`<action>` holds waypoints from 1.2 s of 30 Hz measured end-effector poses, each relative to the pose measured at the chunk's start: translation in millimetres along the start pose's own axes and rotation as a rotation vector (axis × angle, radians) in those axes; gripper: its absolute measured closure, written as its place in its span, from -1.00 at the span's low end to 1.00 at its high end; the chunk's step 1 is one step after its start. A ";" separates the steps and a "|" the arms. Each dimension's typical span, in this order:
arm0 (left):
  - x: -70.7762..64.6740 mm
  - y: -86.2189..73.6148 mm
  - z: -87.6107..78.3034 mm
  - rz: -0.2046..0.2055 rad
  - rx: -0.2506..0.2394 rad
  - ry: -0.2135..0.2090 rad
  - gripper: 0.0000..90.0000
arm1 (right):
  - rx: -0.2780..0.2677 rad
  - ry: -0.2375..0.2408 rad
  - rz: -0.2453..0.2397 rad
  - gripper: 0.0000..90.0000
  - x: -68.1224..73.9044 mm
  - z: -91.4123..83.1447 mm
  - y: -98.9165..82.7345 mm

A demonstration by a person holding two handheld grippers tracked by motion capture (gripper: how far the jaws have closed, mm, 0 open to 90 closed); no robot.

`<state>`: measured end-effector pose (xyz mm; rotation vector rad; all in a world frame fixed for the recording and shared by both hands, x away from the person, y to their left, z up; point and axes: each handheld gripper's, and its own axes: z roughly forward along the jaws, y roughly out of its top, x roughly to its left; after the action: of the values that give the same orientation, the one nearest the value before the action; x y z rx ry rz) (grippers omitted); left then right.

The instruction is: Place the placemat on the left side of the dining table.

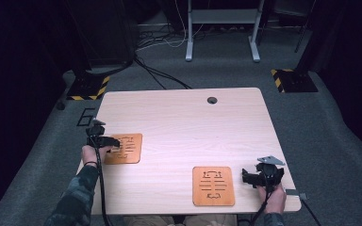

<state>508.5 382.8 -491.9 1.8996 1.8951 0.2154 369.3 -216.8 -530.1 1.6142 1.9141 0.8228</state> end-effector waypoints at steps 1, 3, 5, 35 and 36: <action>-0.7 0.1 -1.0 0.006 -0.001 0.009 -0.27 | 0.001 -0.001 -0.003 -1.00 -0.2 0.0 0.0; -0.7 -0.1 -2.8 0.013 -0.017 0.001 -0.31 | 0.001 -0.001 -0.003 -1.00 -0.3 0.0 -0.1; -1.8 -1.2 -4.8 0.011 -0.026 -0.003 -0.39 | 0.001 -0.002 -0.003 -1.00 -0.3 0.0 -0.1; -33.6 -103.4 -48.3 0.244 -0.323 0.057 -1.00 | 0.001 -0.014 0.010 -0.99 -0.8 -0.4 -0.2; -34.7 -108.6 -48.2 0.247 -0.336 0.062 -1.00 | 0.001 -0.014 0.010 -0.99 -0.8 -0.4 -0.2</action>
<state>388.2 354.0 -487.1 1.9024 1.5394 0.6344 369.0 -217.6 -529.9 1.6265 1.8989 0.8130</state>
